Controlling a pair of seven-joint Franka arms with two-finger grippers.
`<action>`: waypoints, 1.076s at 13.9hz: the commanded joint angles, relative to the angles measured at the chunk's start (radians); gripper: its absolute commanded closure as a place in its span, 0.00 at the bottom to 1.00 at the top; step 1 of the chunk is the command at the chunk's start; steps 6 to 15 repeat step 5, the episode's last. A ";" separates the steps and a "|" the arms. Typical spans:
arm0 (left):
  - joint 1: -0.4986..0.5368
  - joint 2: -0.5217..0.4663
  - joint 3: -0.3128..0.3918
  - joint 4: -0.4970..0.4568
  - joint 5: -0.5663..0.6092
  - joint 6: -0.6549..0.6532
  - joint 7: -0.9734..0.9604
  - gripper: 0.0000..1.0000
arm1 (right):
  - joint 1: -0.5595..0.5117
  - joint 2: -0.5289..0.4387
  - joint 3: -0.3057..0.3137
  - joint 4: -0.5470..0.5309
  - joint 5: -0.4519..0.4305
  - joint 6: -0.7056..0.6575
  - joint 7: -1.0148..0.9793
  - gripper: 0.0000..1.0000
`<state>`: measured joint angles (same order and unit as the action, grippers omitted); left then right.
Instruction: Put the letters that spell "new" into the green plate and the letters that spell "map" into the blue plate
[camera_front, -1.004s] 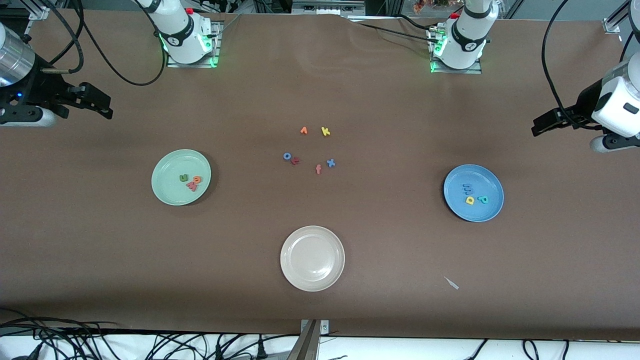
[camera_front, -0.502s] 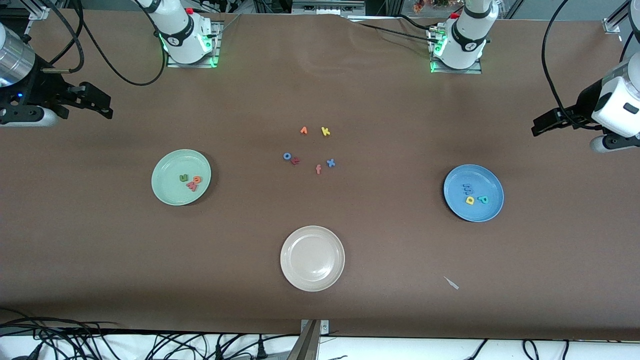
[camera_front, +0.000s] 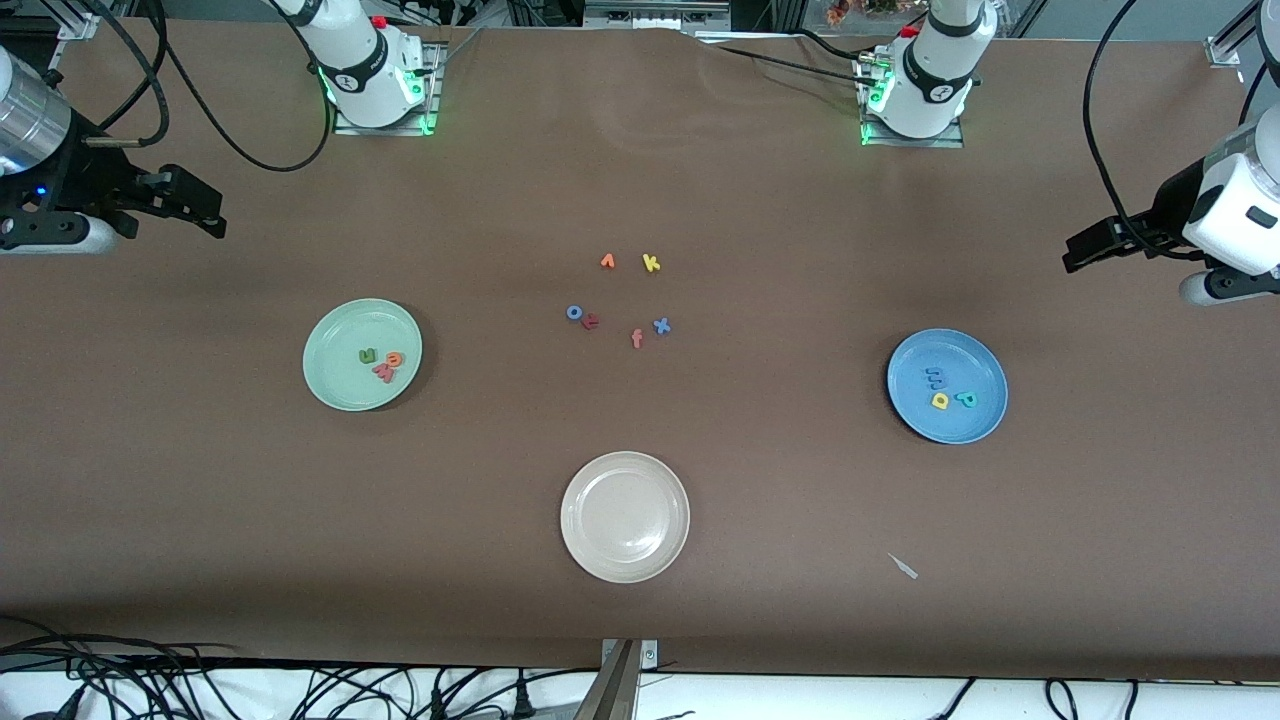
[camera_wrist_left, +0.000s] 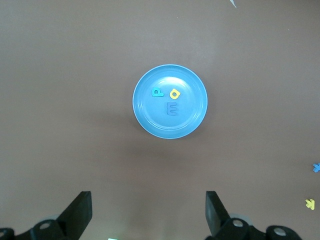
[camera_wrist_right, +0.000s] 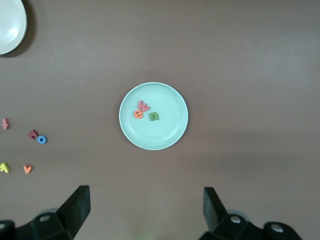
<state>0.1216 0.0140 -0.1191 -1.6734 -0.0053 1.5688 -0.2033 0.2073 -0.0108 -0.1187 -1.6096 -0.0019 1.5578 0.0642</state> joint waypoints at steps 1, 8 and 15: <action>0.000 -0.003 0.004 0.000 -0.031 -0.006 0.024 0.00 | -0.006 0.002 0.002 0.010 -0.007 -0.008 -0.024 0.00; 0.000 -0.003 0.004 0.000 -0.031 -0.006 0.024 0.00 | -0.006 0.002 0.002 0.008 -0.012 -0.010 -0.023 0.00; 0.000 -0.003 0.004 0.000 -0.031 -0.006 0.024 0.00 | -0.006 0.002 0.002 0.008 -0.012 -0.010 -0.023 0.00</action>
